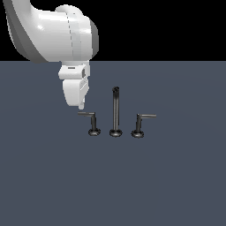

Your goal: Turn on the faucet by rotating a designated handle.

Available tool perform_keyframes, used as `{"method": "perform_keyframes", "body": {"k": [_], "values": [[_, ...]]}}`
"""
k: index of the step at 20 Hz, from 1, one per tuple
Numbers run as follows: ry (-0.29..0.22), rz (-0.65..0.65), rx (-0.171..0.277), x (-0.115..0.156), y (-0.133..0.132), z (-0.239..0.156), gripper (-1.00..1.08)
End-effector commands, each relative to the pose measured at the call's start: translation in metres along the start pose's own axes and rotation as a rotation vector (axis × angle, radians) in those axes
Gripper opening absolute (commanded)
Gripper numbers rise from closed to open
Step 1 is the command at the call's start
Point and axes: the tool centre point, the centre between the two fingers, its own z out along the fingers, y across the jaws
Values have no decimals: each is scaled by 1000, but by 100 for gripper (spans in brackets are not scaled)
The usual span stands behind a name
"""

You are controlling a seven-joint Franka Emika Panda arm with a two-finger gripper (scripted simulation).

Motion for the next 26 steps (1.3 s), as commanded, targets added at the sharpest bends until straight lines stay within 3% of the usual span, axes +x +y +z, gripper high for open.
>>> {"method": "perform_keyframes", "body": {"k": [1, 9, 18, 26], "values": [[0, 42, 0, 3, -9, 10, -100], [-4, 122, -1, 11, -27, 28, -100], [-6, 129, -1, 12, -28, 29, -100], [-6, 129, -1, -5, -2, 29, -100]]}}
